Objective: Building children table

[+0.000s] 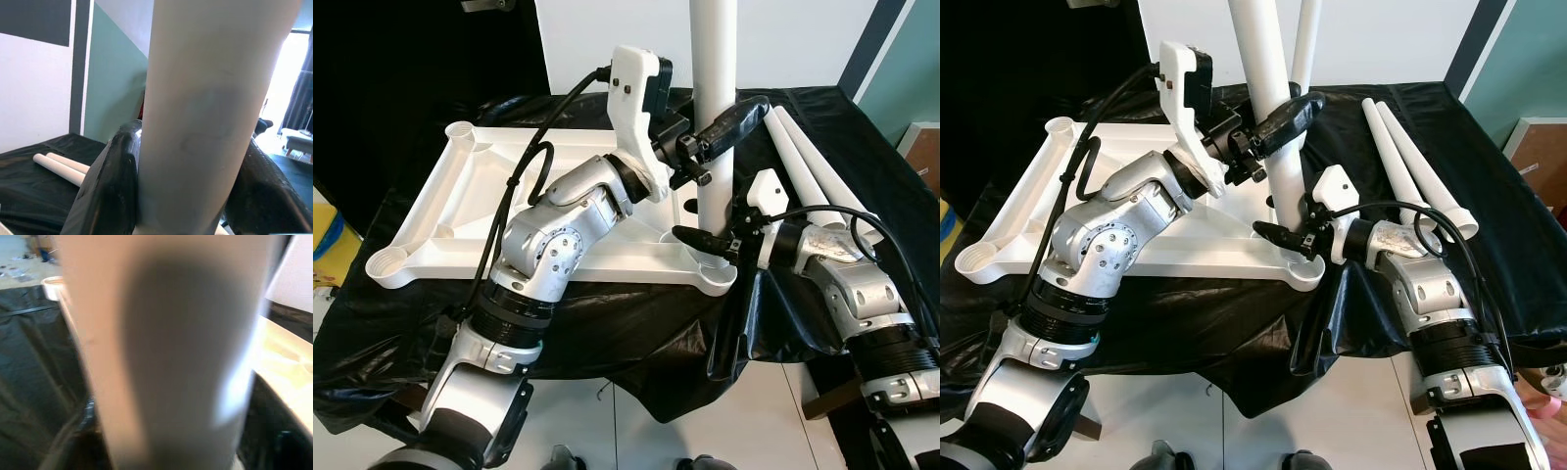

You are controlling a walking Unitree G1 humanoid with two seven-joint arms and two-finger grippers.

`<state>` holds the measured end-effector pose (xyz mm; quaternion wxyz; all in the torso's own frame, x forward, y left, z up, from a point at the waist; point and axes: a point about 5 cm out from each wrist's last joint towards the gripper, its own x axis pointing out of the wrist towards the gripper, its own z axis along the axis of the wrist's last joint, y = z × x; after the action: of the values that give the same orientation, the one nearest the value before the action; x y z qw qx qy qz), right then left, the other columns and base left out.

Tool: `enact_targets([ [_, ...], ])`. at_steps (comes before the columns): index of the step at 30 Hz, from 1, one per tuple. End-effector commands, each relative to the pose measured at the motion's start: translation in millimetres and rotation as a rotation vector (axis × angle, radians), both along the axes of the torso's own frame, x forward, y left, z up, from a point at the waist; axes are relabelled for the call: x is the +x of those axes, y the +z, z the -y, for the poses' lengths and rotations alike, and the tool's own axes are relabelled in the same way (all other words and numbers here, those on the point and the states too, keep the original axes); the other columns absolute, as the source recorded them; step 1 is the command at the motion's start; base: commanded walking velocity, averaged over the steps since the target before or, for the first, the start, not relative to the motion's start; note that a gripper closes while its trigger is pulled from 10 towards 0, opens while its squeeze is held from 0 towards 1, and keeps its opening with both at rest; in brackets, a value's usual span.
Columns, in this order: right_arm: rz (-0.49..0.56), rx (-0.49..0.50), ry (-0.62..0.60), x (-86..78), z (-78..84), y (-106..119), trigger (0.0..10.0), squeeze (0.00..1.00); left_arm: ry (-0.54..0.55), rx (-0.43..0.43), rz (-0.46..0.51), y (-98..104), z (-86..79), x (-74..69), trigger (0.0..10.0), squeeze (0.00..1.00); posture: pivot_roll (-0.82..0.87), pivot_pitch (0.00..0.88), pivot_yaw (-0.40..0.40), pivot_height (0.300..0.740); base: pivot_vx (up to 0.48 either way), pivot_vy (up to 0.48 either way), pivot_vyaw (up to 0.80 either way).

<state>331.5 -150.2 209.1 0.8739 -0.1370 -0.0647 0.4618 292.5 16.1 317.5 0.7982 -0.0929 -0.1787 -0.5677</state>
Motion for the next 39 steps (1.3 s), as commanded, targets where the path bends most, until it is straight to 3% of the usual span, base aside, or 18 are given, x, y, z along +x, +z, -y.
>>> enact_targets([
  [1,0.009,0.045,-0.029,3.4,-1.0,6.6,10.0,1.00,-0.281,0.071,0.148,6.4,13.0,-22.0,10.0,0.00,-0.09,0.069,-0.032,0.740,0.000,0.000,0.00],
  [7,0.051,0.094,-0.126,6.0,-5.1,8.9,10.0,1.00,-0.144,0.076,0.115,13.8,13.3,-11.7,10.0,0.00,-0.09,0.065,-0.031,0.740,0.000,0.000,0.00],
  [8,0.073,0.109,-0.171,6.6,-7.9,8.7,10.0,0.64,-0.106,0.073,0.098,16.9,14.4,-9.8,10.0,0.00,-0.09,0.063,-0.030,0.740,0.000,0.000,0.00],
  [10,0.073,0.109,-0.171,6.6,-7.9,8.7,10.0,0.64,-0.106,0.073,0.098,16.9,14.4,-9.8,10.0,0.00,-0.09,0.063,-0.030,0.740,0.000,0.000,0.00],
  [11,0.099,0.128,-0.215,6.6,-11.8,8.9,10.0,0.00,-0.076,0.071,0.084,19.7,16.2,-9.2,10.0,0.00,-0.09,0.060,-0.028,0.740,0.000,0.000,0.00],
  [19,0.131,0.308,-0.417,-0.1,-41.8,5.3,10.0,0.00,0.074,0.039,0.061,29.7,25.3,-2.5,10.0,0.00,-0.09,0.053,-0.026,0.740,0.000,0.000,0.00],
  [23,0.144,0.320,-0.469,-0.6,-48.4,3.6,10.0,0.00,0.099,0.037,0.060,29.7,26.4,0.1,10.0,0.00,-0.09,0.055,-0.024,0.740,0.000,0.000,0.00],
  [27,0.190,0.351,-0.610,1.7,-58.0,6.2,10.0,0.00,0.124,0.023,0.048,31.4,26.5,4.2,10.0,0.00,-0.09,0.055,-0.017,0.740,0.000,0.000,0.00],
  [39,0.229,0.379,-0.605,-0.8,-71.5,14.2,10.0,0.00,0.132,0.020,0.038,31.0,31.6,4.3,10.0,0.00,-0.09,0.046,-0.017,0.740,0.000,0.000,0.00],
])
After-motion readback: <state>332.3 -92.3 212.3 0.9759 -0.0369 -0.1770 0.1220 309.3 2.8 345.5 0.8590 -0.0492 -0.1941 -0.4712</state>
